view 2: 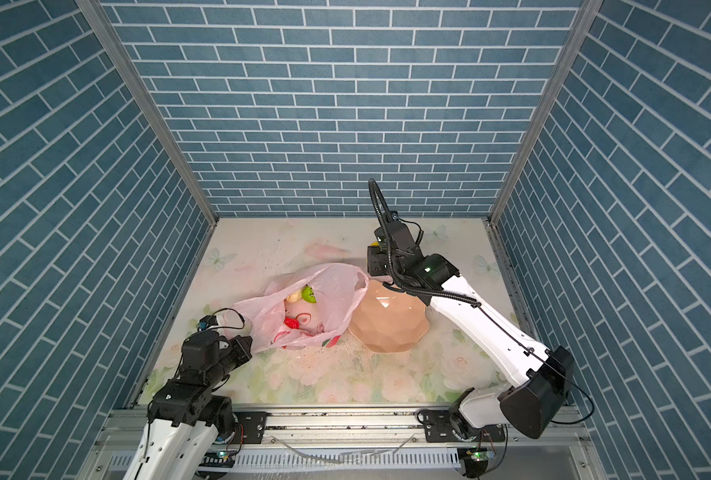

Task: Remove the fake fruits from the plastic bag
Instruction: 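Lift the yellow fruit out of the bag with the right gripper toward the bowl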

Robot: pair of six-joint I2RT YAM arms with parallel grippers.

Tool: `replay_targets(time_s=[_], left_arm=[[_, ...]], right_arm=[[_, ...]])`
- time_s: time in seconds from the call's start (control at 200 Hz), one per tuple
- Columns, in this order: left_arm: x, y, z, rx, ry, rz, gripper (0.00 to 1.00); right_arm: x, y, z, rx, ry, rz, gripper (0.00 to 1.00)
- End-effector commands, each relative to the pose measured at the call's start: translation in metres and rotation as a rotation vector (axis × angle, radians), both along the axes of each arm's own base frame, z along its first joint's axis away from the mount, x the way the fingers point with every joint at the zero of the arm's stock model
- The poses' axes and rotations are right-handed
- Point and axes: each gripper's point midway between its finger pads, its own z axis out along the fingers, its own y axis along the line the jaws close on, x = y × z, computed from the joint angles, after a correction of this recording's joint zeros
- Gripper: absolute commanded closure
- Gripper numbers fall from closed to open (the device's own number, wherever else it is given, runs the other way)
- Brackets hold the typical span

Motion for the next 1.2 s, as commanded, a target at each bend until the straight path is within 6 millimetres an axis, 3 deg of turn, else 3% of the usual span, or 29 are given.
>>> replay_targets(time_s=[0.0,0.34,0.785,1.195], left_arm=[[0.003,-0.001,0.013,0.006,-0.039,-0.011,0.86],[0.003,-0.002,0.011,0.009,-0.029,-0.016,0.86],[0.003,0.000,0.012,0.010,-0.033,-0.010,0.86],[0.002,0.000,0.011,0.013,-0.030,-0.007,0.86]], right_arm=[[-0.012,-0.024,-0.024,-0.047,0.046,-0.051,0.74],[-0.040,-0.045,-0.085,-0.051,0.166,-0.104,0.75],[-0.060,-0.046,-0.159,-0.027,0.320,-0.142,0.77],[-0.067,-0.044,-0.202,-0.037,0.399,-0.156,0.77]])
